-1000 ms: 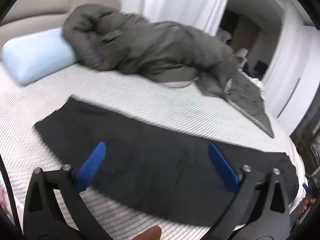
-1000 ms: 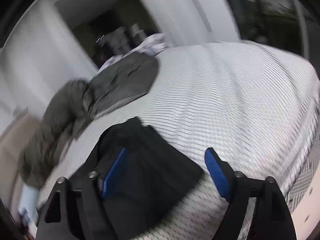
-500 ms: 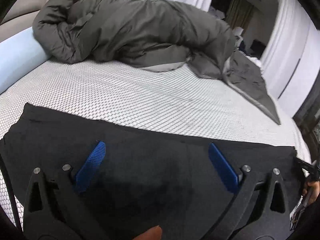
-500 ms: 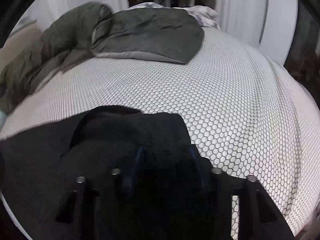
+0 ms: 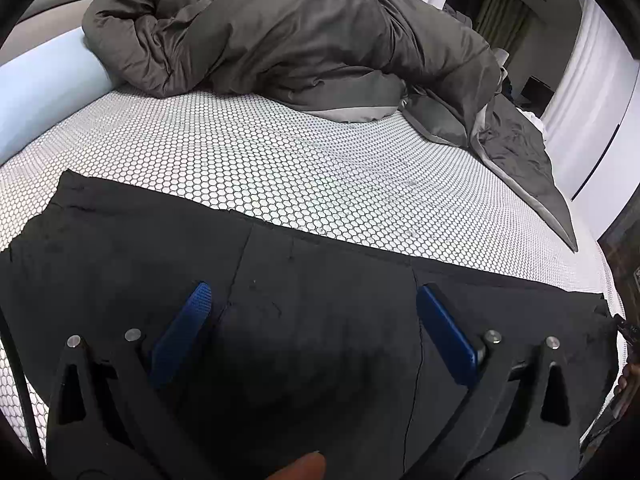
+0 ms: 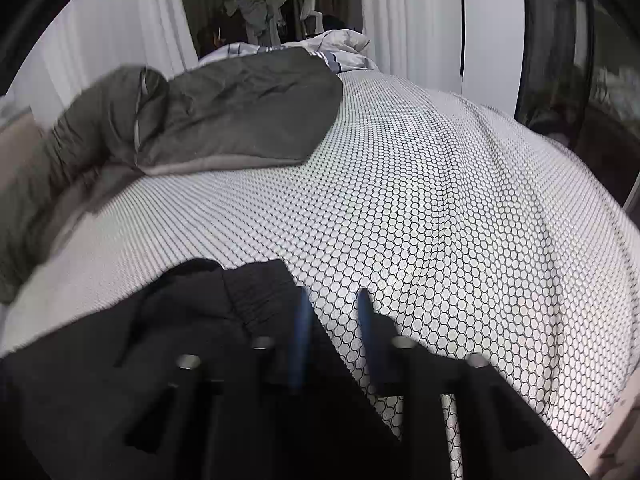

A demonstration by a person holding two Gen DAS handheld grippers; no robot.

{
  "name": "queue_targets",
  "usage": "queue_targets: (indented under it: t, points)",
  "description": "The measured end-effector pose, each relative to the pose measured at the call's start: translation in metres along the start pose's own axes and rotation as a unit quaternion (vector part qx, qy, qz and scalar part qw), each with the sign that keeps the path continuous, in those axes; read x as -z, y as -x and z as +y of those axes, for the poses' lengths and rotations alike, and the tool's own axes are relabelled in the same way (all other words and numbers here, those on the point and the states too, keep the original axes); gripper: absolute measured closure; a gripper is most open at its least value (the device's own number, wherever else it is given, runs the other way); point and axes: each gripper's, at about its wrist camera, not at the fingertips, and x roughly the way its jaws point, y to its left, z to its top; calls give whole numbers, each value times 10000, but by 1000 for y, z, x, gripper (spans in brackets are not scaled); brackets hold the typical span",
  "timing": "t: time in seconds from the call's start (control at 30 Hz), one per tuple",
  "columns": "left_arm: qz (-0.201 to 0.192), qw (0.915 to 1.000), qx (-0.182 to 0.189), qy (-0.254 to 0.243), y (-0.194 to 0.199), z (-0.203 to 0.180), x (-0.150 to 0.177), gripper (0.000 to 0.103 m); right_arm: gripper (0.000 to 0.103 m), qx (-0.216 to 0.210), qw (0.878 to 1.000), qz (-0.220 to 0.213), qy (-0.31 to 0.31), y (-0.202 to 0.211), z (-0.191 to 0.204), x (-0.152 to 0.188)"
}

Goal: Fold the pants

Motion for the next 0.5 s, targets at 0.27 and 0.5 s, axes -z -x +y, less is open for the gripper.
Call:
queue_targets:
  t: [0.27, 0.5]
  points:
    - [79, 9999, 49, -134, -5, -11, 2, 1, 50, -437, 9988, -49, -232, 10, -14, -12]
    - [141, 9994, 65, -317, -8, -21, 7, 1, 28, -607, 9970, -258, -397, 19, -7, -21]
